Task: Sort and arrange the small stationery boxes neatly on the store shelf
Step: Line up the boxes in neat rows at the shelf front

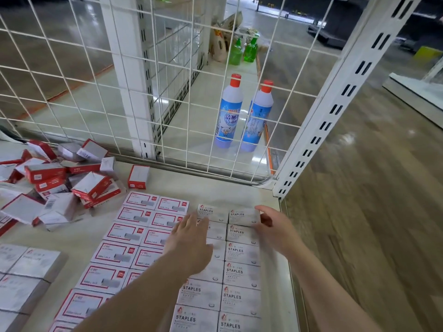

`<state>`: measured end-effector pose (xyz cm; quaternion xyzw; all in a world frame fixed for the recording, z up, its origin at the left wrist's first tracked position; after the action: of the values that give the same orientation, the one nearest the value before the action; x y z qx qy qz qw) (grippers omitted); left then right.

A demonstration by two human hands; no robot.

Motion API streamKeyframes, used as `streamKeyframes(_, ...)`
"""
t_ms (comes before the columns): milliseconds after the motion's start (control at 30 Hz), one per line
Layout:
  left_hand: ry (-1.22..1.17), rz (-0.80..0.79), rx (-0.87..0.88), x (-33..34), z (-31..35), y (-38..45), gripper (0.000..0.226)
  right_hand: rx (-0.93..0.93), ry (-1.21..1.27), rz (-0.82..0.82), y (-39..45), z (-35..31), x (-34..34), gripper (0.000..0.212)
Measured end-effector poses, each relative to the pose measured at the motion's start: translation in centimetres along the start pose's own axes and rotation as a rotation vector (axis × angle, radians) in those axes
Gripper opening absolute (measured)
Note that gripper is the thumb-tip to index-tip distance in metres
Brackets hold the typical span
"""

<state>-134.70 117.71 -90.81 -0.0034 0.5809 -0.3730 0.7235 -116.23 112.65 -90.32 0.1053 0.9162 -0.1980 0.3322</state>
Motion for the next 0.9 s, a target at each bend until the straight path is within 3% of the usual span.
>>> streamKeyframes(200,-0.027,0.01,0.006,-0.4,0.2,0.2,0.062,0.044,-0.126,-0.016,0.9,0.3,0.6,0.025)
streamKeyframes(367,-0.104,0.024,0.014,-0.5,-0.1,0.4,0.059,0.089,-0.183,-0.023,0.8,0.1,1.2,0.005)
streamKeyframes(467,-0.082,0.018,0.021,-0.4,-0.3,0.4,0.061,0.093,-0.201,-0.002,0.7,0.0,1.2,0.005)
streamKeyframes(500,-0.069,0.016,0.02,-0.4,-0.3,0.4,0.062,0.086,-0.221,0.004,0.6,-0.2,1.1,0.007)
streamKeyframes(567,-0.041,0.013,0.01,-0.4,-0.2,0.4,0.062,0.075,-0.228,0.003,0.7,-0.1,1.2,0.036)
streamKeyframes(633,-0.024,0.01,-0.009,-0.3,0.0,0.3,0.06,0.064,-0.191,0.005,0.6,-0.1,1.3,0.052)
streamKeyframes(900,-0.234,0.002,-0.089,-0.5,0.4,0.6,0.049,0.011,-0.161,0.045,0.8,0.0,1.5,0.047)
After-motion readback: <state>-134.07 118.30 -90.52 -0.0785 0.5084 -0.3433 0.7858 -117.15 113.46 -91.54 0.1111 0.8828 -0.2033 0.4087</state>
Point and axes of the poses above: each hand's wrist, its own y-axis towards the middle knuckle, its own x-axis out of the palm, z = x × y, the point moved 6 cm from there along y, towards the middle knuckle, and after that the axes turned 6 degrees about -z, right-handed, at the moved point
